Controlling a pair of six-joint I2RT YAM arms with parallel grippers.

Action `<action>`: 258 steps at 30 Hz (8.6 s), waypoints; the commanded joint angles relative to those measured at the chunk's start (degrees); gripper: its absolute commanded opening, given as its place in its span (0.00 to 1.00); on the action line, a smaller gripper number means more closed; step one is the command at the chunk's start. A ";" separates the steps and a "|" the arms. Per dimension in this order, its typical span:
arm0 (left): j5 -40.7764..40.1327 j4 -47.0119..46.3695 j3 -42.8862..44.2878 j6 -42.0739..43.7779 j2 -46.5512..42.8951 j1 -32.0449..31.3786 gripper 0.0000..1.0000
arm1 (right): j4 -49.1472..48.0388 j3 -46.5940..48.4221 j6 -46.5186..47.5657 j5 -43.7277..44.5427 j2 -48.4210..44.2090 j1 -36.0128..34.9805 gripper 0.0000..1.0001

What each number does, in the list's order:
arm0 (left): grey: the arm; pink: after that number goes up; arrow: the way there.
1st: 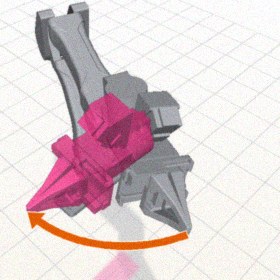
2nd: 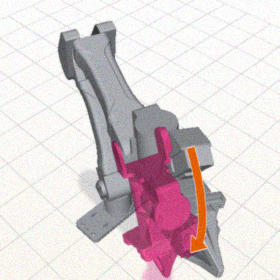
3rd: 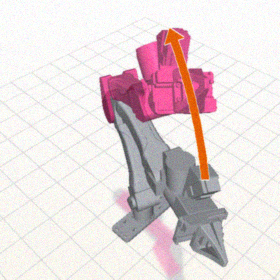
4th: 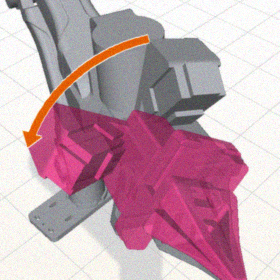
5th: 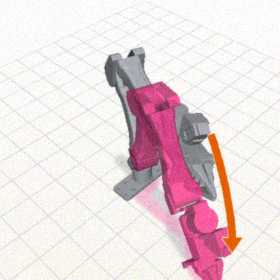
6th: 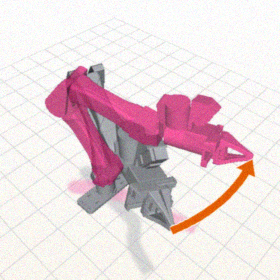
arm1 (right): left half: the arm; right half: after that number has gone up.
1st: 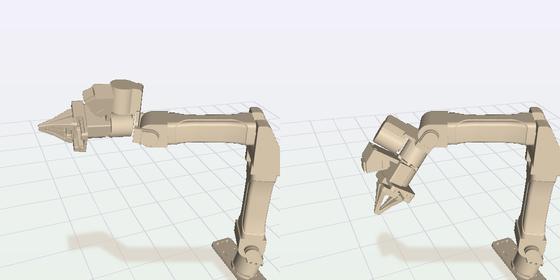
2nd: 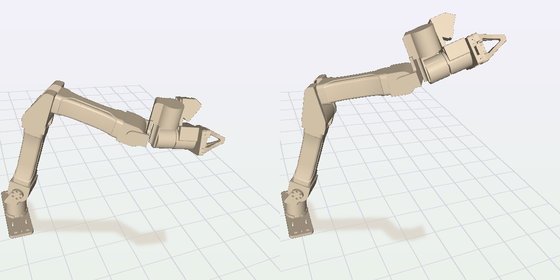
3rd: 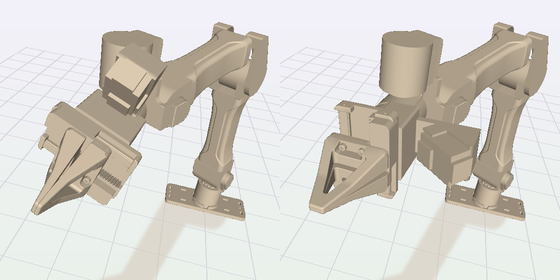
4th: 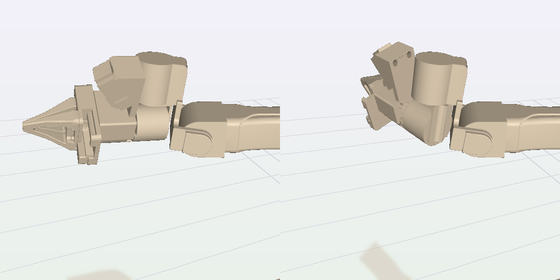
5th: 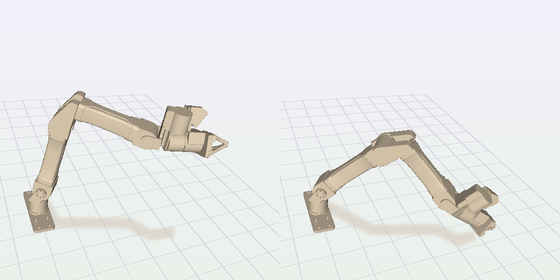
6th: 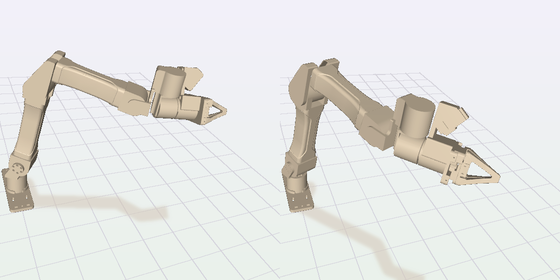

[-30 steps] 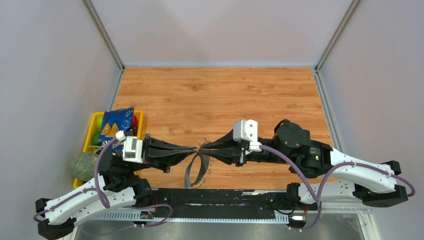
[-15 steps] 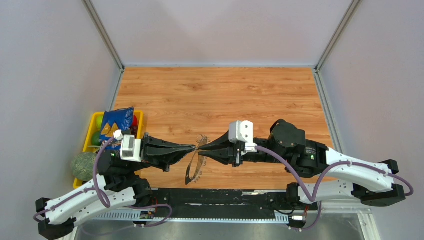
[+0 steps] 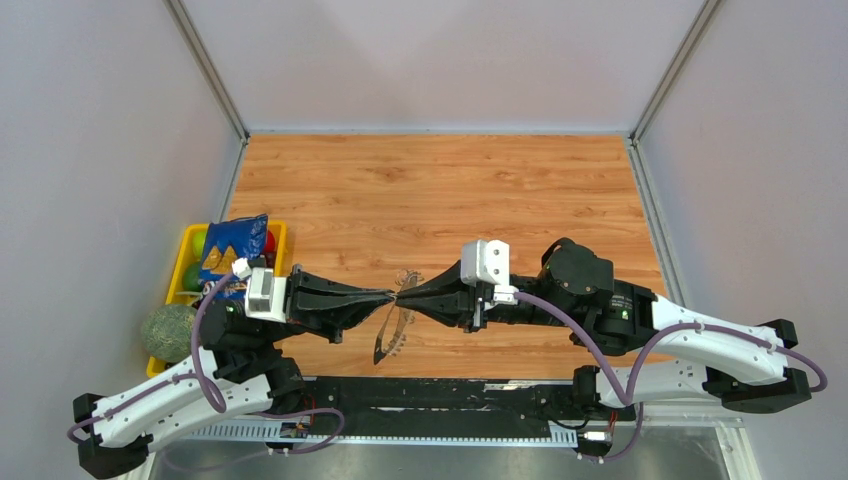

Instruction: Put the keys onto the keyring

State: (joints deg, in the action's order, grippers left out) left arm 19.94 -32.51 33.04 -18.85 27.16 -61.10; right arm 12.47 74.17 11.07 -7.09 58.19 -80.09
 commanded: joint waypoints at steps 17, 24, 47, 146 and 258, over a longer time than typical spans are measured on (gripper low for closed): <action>0.41 -5.56 -0.29 -1.51 0.13 0.01 0.00 | -2.97 0.59 0.87 2.38 0.87 -0.24 0.00; 1.63 -1.18 -0.17 -1.01 -1.65 0.02 0.04 | 1.65 4.68 -0.34 1.65 1.43 -0.24 0.00; 8.66 33.95 16.18 12.67 -2.19 -0.01 0.45 | 27.52 21.36 -5.51 -10.20 10.77 -0.24 0.00; -0.18 -3.28 -1.15 -2.31 -7.18 0.00 0.00 | -2.19 6.01 0.09 -1.97 3.95 -1.21 0.29; 11.47 -16.85 5.87 -7.83 72.91 9.03 0.54 | 15.22 -5.58 -8.03 -1.01 -22.39 -1.27 0.00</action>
State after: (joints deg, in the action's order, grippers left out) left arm 25.23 -43.57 34.26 -25.45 95.98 -52.36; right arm 29.91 67.44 4.01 -7.38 36.93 -81.14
